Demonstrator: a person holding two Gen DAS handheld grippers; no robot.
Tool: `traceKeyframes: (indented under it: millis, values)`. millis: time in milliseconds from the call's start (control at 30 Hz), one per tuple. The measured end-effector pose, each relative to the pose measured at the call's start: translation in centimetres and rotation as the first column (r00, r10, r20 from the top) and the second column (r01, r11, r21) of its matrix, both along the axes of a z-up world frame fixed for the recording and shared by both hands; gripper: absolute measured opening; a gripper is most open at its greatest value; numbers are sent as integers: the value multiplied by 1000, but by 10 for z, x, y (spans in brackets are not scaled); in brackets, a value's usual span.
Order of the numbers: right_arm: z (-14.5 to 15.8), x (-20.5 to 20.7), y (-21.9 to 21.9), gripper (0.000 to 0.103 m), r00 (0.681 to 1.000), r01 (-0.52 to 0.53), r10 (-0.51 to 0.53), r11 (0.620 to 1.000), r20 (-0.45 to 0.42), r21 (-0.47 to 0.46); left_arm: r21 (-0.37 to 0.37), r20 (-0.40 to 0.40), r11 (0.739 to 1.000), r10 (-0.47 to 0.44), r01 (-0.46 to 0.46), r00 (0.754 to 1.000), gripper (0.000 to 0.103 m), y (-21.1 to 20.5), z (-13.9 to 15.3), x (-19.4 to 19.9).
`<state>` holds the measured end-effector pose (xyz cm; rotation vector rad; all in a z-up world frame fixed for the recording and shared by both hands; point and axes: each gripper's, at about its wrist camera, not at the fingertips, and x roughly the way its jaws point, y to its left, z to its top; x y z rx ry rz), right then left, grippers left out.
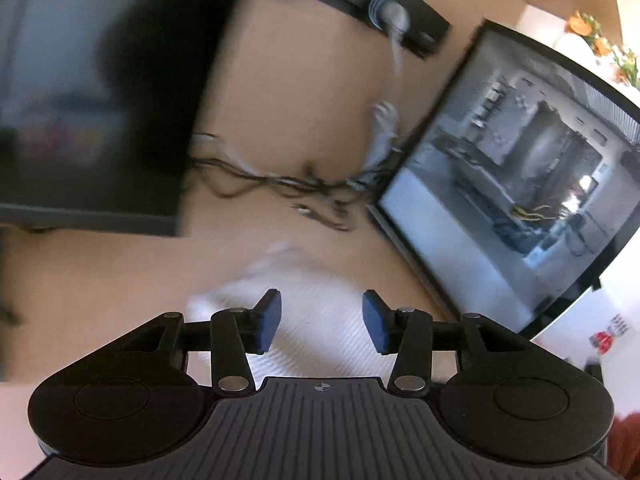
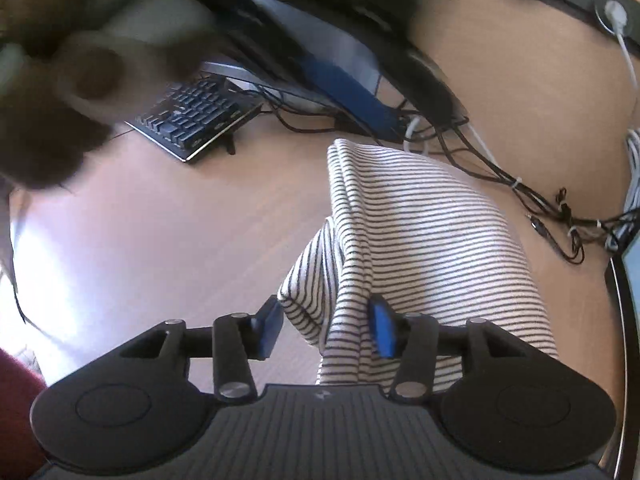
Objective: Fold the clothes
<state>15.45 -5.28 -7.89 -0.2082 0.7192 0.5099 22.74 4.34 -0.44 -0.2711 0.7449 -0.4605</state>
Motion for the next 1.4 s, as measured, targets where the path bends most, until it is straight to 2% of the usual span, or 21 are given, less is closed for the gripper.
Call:
traceKeyframes:
  millis: [100, 133, 167, 200, 233, 300, 433, 467, 533, 733, 867, 1000, 1100, 1167, 1200, 1233, 1267, 1300, 1333, 1400]
  values:
    - [-2, -5, 0, 51, 1000, -1, 1, 1000, 18, -28, 46, -30, 999, -17, 19, 999, 47, -12, -16, 8]
    - [-5, -4, -5, 57, 1000, 19, -18, 999, 13, -27, 62, -41, 998, -23, 25, 999, 47, -16, -22, 10]
    - [-8, -3, -10, 71, 999, 38, -38, 999, 7, -27, 77, -51, 997, -28, 32, 998, 47, -20, -27, 13]
    - [-10, -3, -15, 79, 998, 58, -58, 998, 2, -26, 92, -61, 995, -33, 39, 998, 47, -24, -33, 15]
    - [-13, -2, -19, 92, 997, 77, -77, 997, -4, -25, 107, -72, 993, -38, 46, 997, 48, -28, -38, 18]
    - [-18, 0, -29, 96, 993, 116, -116, 993, -15, -25, 137, -93, 989, -48, 60, 994, 48, -36, -49, 23]
    - [-28, 3, -48, 97, 980, 193, -194, 981, -37, -24, 130, -95, 990, -44, 56, 995, 49, -36, -51, 24]
    - [-30, 3, -53, 103, 976, 212, -213, 977, -43, -25, 128, -95, 990, -43, 55, 995, 50, -36, -51, 25]
    - [-35, 5, -63, 103, 966, 250, -251, 968, -54, -25, 124, -95, 991, -41, 52, 995, 53, -36, -52, 25]
    - [-32, 5, -61, 103, 957, 282, -281, 959, -75, 0, 111, -95, 993, -34, 44, 995, 53, -35, -53, 27]
    - [-35, 24, -70, 103, 935, 323, -302, 942, -186, 93, 102, -96, 994, -29, 39, 995, 53, -34, -54, 28]
    - [-5, 27, -86, 103, 941, 293, -254, 942, -223, 162, 106, -96, 994, -25, 35, 995, 53, -33, -54, 28]
    - [40, 32, -97, 103, 969, 247, -239, 948, -65, 200, 97, -90, 995, -22, 31, 996, 53, -32, -56, 27]
    - [53, 51, -90, 103, 964, 258, -265, 955, 35, 146, 93, -88, 995, -14, 23, 996, 53, -32, -56, 26]
    - [56, 63, -84, 101, 959, 264, -273, 958, 75, 115, 91, -87, 996, -10, 18, 996, 53, -32, -57, 26]
    - [51, 79, -78, 90, 957, 272, -280, 957, 81, 101, 90, -88, 996, -6, 14, 996, 53, -32, -57, 25]
    - [46, 97, -72, 73, 954, 280, -287, 956, 85, 87, 89, -88, 996, -3, 11, 996, 53, -32, -57, 25]
    - [37, 115, -65, 67, 956, 280, -287, 956, 63, 90, 87, -84, 996, 2, 6, 996, 53, -31, -57, 24]
    - [23, 132, -58, 61, 956, 289, -291, 956, 30, 53, 88, -85, 996, 5, 3, 996, 53, -31, -57, 23]
    - [-4, 166, -46, 61, 952, 302, -303, 953, -37, -28, 89, -90, 996, 12, -4, 996, 53, -30, -57, 22]
